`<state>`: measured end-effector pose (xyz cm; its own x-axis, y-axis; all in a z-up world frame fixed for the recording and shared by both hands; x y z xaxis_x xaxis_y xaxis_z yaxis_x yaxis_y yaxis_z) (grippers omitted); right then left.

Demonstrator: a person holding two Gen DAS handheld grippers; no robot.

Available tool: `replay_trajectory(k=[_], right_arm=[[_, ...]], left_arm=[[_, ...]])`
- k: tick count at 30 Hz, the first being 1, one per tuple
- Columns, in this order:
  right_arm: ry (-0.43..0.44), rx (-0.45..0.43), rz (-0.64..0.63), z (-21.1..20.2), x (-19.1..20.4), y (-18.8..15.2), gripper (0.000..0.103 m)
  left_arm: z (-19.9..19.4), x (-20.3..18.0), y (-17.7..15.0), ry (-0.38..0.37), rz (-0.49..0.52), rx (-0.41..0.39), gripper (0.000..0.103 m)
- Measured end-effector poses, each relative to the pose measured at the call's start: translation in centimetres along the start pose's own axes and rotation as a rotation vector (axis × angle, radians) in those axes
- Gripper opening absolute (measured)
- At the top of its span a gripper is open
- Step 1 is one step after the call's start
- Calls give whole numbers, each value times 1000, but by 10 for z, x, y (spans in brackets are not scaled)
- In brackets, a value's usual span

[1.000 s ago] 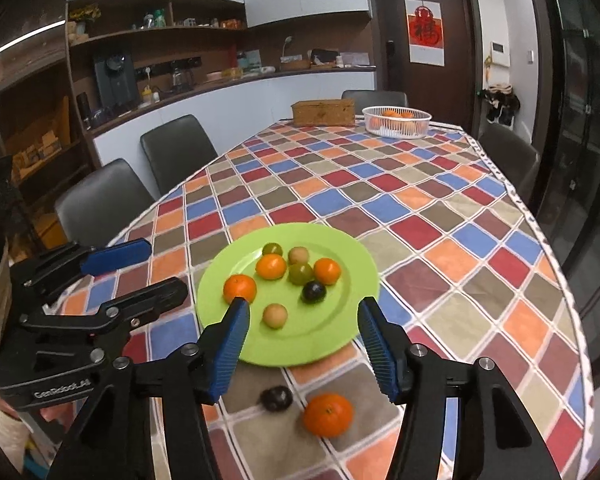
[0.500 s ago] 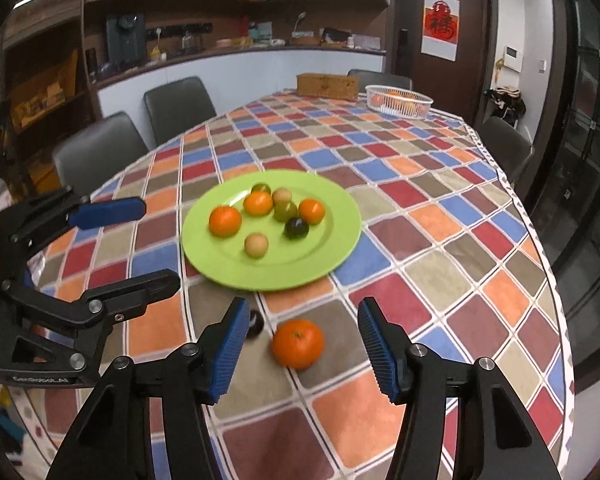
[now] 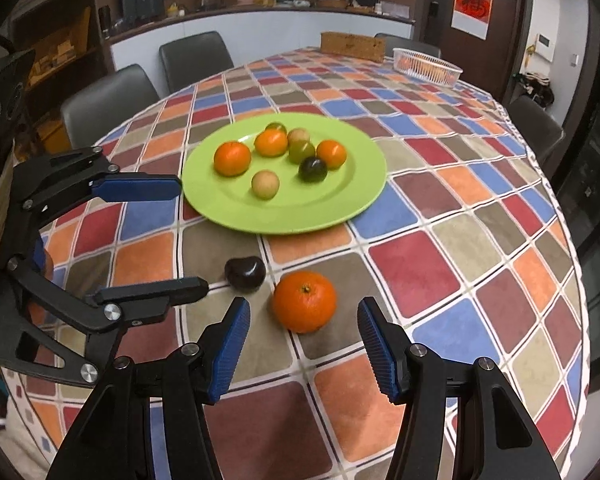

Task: Organize fruits
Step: 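Withdraw both grippers from the plate toward the dark plum and large orange, then grasp the dark plum with the left gripper while the right gripper grasps the large orange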

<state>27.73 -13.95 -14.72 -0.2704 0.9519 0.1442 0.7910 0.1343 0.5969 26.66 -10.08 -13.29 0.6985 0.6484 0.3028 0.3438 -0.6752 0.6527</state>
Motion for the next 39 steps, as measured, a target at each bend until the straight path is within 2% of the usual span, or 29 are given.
replay_trajectory(k=[6, 12, 18, 21, 27, 30, 33, 39], right_arm=[[1, 27, -8, 11, -1, -4, 52], [12, 54, -11, 23, -3, -6, 45], [30, 66, -18, 28, 0, -8, 44], [40, 67, -12, 30, -1, -7, 42], [62, 58, 10, 31, -1, -7, 42], [70, 53, 26, 31, -2, -6, 42], [81, 48, 44, 31, -4, -6, 42], [84, 28, 60, 28, -4, -7, 41]], left_arm=[[18, -3, -5, -24, 39, 36, 66], [33, -4, -9, -40, 57, 71, 56], [37, -5, -7, -33, 63, 64, 51], [36, -6, -8, -37, 62, 76, 39], [39, -17, -11, -57, 70, 92, 36], [44, -15, -11, -56, 47, 98, 34], [47, -12, -11, -66, 15, 104, 26], [34, -9, -12, -43, -21, 90, 26]])
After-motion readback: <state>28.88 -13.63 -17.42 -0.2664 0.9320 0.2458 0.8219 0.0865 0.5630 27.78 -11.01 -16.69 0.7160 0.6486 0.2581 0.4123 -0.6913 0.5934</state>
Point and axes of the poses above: each gripper's, at about its wrist camera, not at the fingertips, and z roughly the way its jaws point, x to its left, y to its top, the point moved 10 cm from there along z, roughly the way its jaws point, and after that the axes turned 15 degrees about z, right-handed, at the moved point
